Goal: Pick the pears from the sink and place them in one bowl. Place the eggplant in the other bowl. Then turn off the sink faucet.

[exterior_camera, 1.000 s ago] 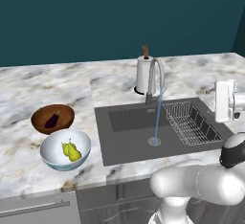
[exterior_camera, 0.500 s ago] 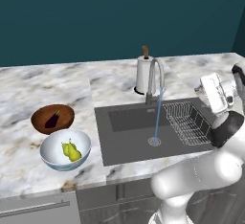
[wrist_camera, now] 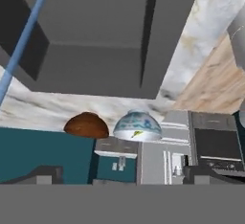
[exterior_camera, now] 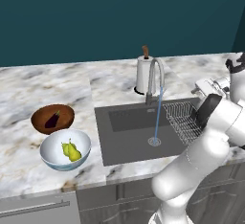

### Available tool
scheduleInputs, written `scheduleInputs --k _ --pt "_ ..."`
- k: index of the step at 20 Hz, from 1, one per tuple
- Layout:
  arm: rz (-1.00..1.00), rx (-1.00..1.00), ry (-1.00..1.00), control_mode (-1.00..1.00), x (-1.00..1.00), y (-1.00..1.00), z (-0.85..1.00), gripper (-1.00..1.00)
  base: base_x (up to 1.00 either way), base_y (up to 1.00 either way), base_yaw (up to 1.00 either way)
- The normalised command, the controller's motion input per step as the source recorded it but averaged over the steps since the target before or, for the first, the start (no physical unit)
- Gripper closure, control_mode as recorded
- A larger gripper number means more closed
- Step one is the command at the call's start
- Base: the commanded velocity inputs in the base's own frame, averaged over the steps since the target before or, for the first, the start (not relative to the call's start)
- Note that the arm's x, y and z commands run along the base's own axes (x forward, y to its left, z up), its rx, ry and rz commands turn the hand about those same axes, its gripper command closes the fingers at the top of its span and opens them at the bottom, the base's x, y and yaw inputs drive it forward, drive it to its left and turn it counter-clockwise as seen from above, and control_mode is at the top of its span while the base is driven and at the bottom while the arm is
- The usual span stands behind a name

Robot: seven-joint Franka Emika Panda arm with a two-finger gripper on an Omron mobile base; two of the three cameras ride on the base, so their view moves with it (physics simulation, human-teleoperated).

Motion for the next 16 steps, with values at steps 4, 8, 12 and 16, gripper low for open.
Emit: scheduleInputs --k 4,8,12,16 --pt "-0.05 0.1 0.39 -1.0 0.08 0.0 -0.22 -1.0 0.0 0.0 0.0" --pt "-0.01 0.08 0.25 -1.0 0.08 0.0 -0.18 -1.0 0.0 0.0 0.0" --pt "0.0 0.06 0.09 -1.0 0.03 0.0 -0.03 -1.0 0.0 0.0 0.0" --pt "0.0 0.02 0.0 -1.0 0.13 0.0 0.0 -1.0 0.0 0.0 0.0"
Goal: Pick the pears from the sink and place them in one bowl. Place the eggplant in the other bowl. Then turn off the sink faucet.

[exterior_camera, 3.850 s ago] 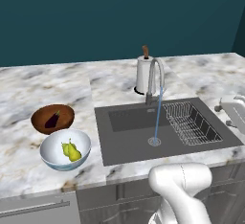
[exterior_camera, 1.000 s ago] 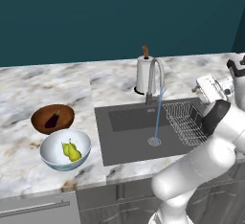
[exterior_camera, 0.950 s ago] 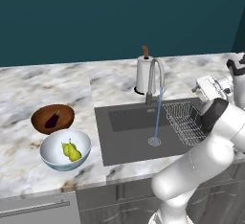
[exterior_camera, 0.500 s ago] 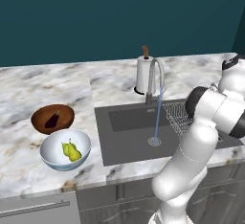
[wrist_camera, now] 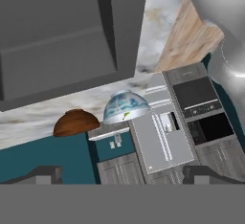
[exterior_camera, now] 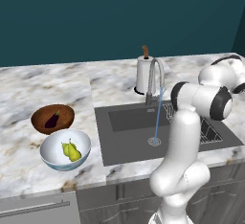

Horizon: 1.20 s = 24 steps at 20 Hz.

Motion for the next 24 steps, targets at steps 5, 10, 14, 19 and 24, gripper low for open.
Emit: scheduleInputs --k 5,10,14,19,24 --pt "0.0 0.0 0.0 -1.0 0.26 0.07 -0.09 -1.0 0.0 0.0 0.0" --pt "0.0 0.0 -0.03 -1.0 0.3 0.35 -0.21 -1.0 0.0 0.0 0.0" --pt "0.0 0.0 -0.03 -1.0 0.19 0.29 -0.03 -1.0 0.0 0.0 0.0" --pt "0.0 0.0 0.0 -1.0 0.23 0.04 0.0 -1.0 0.0 0.0 0.0" --pt "0.0 0.0 0.0 -1.0 0.27 0.0 -0.01 -1.0 0.0 0.0 0.0"
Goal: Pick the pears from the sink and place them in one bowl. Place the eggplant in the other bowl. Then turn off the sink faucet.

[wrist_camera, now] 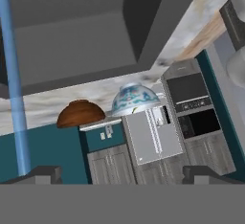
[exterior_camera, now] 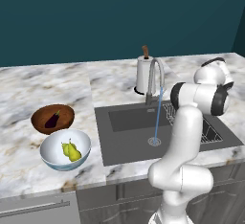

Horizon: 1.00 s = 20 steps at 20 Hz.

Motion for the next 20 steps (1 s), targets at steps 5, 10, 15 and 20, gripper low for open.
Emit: scheduleInputs --k 5,10,15,20 --pt "0.0 0.0 0.0 -1.0 0.33 0.04 -0.11 -1.0 0.0 0.0 0.0" --pt "0.0 0.0 0.0 -1.0 0.31 0.0 -0.24 -1.0 0.0 0.0 0.0" --pt "-0.03 0.0 0.02 -1.0 0.05 -0.14 -0.28 -1.0 0.0 0.0 0.0" --pt "-0.03 0.0 0.01 -1.0 0.15 -0.24 -0.13 -1.0 0.0 0.0 0.0"
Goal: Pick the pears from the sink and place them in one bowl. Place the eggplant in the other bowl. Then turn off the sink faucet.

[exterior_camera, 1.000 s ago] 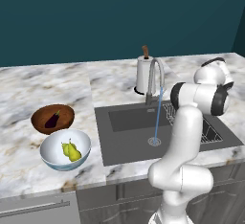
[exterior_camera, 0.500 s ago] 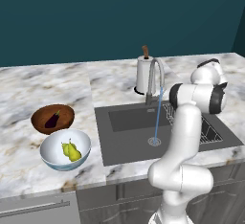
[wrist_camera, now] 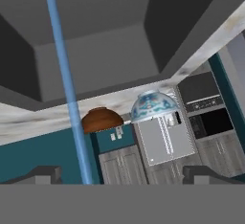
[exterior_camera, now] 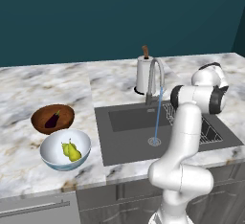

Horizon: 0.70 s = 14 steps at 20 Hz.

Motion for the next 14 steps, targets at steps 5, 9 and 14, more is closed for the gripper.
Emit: scheduleInputs --k 5,9,14 --pt "0.0 0.0 0.0 -1.0 0.4 -0.02 -0.02 -1.0 0.0 0.0 0.0" --pt "0.0 0.0 0.01 -1.0 0.39 -0.11 -0.18 -1.0 0.0 0.0 0.0" --pt "-0.01 0.0 0.05 -1.0 0.38 -0.1 -0.22 -1.0 0.0 0.0 0.0"
